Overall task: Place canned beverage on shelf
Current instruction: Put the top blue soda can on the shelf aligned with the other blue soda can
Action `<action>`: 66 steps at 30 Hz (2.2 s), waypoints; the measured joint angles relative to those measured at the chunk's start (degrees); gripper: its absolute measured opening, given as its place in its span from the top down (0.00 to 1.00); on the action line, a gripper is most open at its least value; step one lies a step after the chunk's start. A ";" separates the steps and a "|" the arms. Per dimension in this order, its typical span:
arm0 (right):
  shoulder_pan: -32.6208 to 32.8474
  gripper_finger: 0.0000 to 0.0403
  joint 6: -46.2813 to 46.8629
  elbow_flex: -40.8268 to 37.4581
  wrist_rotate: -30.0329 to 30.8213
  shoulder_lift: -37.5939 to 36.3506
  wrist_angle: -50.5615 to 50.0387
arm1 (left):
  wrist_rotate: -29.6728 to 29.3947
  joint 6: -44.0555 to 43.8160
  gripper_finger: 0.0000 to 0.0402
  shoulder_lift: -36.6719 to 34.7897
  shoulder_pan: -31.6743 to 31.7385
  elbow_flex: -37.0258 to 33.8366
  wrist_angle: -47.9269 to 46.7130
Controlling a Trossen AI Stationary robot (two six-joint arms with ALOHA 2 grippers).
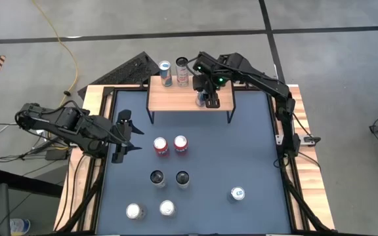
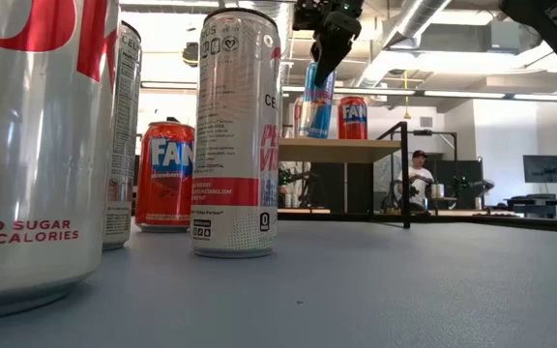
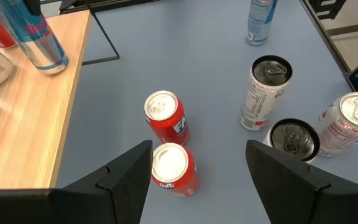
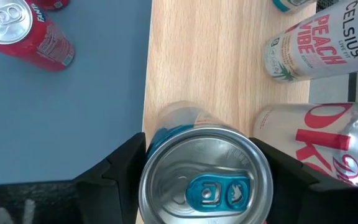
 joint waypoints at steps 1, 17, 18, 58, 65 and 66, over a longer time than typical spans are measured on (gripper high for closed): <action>0.00 0.38 0.00 0.00 0.06 0.02 0.02 | 0.01 0.00 0.38 0.00 -0.01 0.00 0.00; 0.07 0.38 0.27 -0.04 2.45 0.02 0.09 | 0.52 0.00 0.38 -0.01 -0.01 0.00 0.00; 0.07 0.38 0.70 -0.04 2.26 0.02 0.09 | 0.52 0.00 0.38 0.00 0.01 0.00 0.00; 0.07 0.37 -0.02 -0.04 0.92 0.02 1.91 | 3.60 2.62 0.38 -0.01 -0.01 0.00 0.61; 0.07 0.36 1.12 -0.04 0.98 0.02 2.39 | 4.09 2.68 0.38 0.00 -0.01 0.00 0.61; 0.07 0.35 1.48 -0.04 0.98 0.02 2.34 | 4.08 2.88 0.38 0.00 -0.01 0.00 0.61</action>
